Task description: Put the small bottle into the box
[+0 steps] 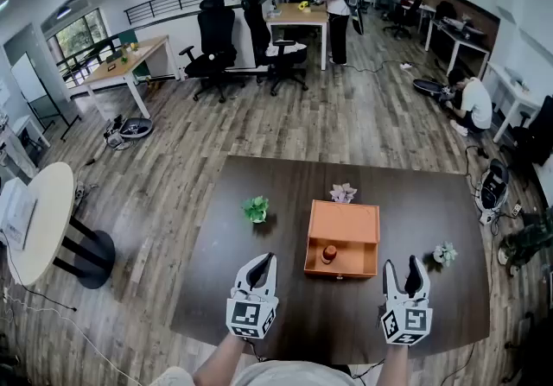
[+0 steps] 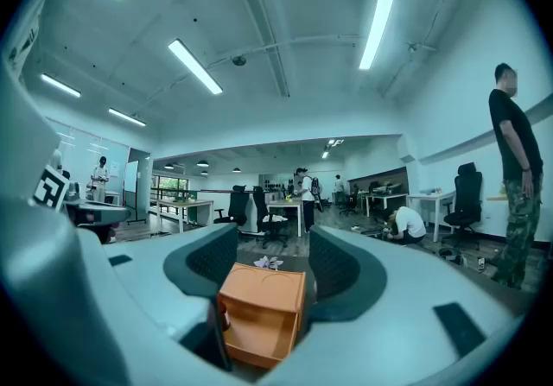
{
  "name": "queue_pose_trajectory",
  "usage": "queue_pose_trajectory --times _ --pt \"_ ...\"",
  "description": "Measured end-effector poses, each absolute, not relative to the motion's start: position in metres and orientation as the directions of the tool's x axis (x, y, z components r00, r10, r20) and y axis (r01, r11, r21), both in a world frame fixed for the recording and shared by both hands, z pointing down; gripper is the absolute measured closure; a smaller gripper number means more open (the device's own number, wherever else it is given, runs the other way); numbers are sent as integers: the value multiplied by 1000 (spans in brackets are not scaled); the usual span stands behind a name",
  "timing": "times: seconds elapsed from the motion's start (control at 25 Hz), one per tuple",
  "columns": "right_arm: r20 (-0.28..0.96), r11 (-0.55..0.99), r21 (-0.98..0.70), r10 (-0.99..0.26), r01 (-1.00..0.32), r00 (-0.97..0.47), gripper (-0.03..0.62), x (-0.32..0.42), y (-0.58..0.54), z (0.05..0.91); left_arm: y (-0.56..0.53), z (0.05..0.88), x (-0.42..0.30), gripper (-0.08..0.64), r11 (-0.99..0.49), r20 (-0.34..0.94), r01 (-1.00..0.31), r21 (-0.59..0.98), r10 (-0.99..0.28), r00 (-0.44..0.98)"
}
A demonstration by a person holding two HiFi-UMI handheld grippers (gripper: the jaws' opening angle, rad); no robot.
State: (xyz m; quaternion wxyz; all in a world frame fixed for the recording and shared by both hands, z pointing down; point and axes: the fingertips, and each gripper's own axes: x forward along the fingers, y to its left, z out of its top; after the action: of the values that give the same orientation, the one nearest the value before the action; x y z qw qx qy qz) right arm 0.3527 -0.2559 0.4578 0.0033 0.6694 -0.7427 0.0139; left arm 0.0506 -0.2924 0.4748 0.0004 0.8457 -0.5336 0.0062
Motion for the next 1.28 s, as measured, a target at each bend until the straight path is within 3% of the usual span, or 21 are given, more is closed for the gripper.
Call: queue_pose_trajectory --times 0.52,0.68,0.96,1.28 --pt "20 129 12 -991 -992 -129 357 355 -264 453 -294 472 54 558 -412 2 -911 -2 -911 412" --pt "6 143 31 -990 -989 -143 419 351 -265 444 -293 469 55 558 -406 -2 -914 0 -914 406" --pt "-25 111 86 -993 -990 -113 590 350 -264 435 -291 467 58 558 -402 -8 -916 1 -916 402" --pt "-5 131 88 -991 -988 -132 592 349 -264 439 -290 467 59 558 -395 -6 -919 2 -919 395"
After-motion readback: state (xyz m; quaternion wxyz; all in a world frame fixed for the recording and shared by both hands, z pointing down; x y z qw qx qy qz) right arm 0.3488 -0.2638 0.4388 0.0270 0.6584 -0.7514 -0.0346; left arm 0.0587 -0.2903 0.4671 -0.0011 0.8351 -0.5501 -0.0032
